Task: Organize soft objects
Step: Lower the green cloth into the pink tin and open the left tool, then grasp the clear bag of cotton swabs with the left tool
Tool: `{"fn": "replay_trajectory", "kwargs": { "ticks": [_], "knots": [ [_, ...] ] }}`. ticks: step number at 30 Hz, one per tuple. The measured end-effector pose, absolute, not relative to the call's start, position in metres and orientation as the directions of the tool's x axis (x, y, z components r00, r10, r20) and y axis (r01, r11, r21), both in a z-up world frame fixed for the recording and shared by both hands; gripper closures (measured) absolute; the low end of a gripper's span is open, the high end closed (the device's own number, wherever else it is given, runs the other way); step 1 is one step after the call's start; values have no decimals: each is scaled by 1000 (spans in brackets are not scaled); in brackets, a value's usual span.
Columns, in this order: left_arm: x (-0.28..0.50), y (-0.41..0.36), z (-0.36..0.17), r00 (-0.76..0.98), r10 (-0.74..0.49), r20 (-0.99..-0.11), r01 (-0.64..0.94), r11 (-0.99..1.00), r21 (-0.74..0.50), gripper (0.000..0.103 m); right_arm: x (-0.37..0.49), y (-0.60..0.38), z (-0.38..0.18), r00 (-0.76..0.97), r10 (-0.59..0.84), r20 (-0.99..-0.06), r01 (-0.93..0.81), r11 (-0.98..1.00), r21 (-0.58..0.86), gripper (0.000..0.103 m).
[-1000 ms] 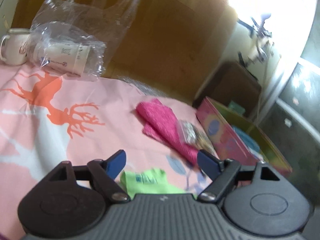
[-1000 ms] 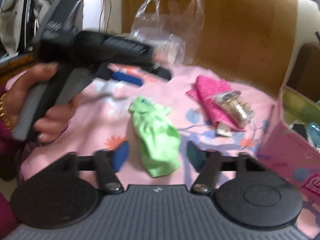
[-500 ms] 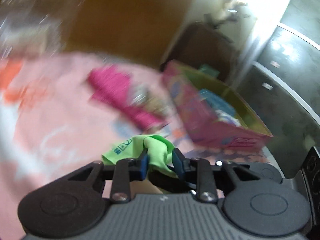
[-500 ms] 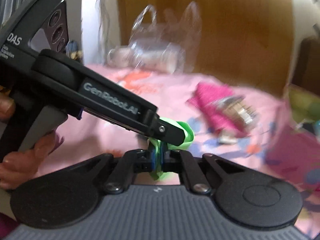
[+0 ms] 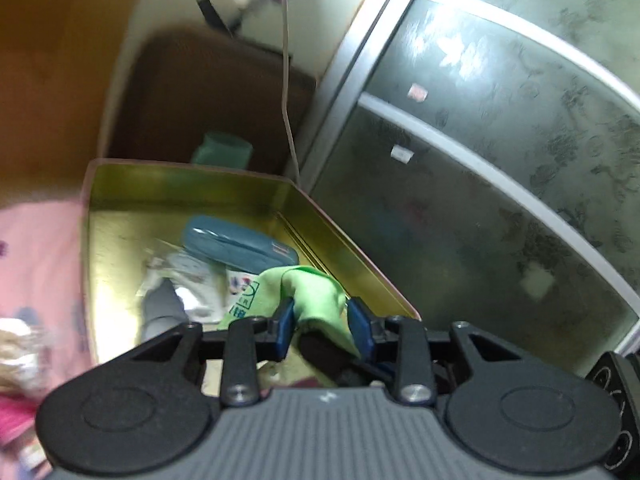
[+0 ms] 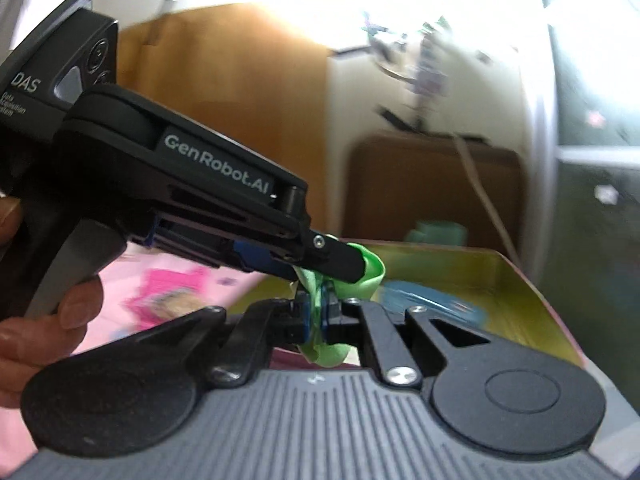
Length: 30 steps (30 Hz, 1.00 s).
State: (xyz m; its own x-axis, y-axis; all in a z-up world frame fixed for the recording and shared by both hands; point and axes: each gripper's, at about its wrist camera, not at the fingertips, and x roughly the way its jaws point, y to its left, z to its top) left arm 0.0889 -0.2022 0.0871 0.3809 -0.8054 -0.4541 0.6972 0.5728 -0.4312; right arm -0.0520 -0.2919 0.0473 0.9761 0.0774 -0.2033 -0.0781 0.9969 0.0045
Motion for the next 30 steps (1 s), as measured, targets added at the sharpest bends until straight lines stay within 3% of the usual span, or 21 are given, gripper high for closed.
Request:
{"fn": "replay_trajectory", "kwargs": {
  "ticks": [2, 3, 4, 5, 10, 17, 21, 30],
  "knots": [
    [99, -223, 81, 400, -774, -491, 681, 609, -406, 57, -43, -312, 43, 972, 30, -234, -25, 999, 21, 91],
    [103, -230, 78, 428, -745, -512, 664, 643, -382, 43, -36, -320, 40, 967, 7, -255, -2, 1000, 18, 88],
    [103, -234, 76, 455, -719, -525, 647, 672, -360, 35, -29, -327, 36, 959, -26, -281, 27, 1000, 1, 72],
    [104, -238, 73, 480, -696, -534, 633, 696, -338, 33, -20, -330, 34, 951, -61, -304, 59, 998, -16, 50],
    [106, -232, 68, 515, -656, -551, 614, 731, -296, 32, -19, -355, 22, 944, -114, -309, 144, 987, 75, 34],
    [89, -193, 85, 561, -670, -486, 599, 734, -320, 32, -40, -344, 32, 975, -123, -183, 144, 983, 109, 34],
    [74, -130, 87, 632, -637, -441, 537, 771, -344, 31, -51, -325, 41, 992, -51, -117, 65, 991, 114, 34],
    [71, 19, 32, 758, -318, -570, 148, 935, -323, 33, -35, -231, 38, 921, 328, -210, -319, 945, 74, 35]
  ]
}}
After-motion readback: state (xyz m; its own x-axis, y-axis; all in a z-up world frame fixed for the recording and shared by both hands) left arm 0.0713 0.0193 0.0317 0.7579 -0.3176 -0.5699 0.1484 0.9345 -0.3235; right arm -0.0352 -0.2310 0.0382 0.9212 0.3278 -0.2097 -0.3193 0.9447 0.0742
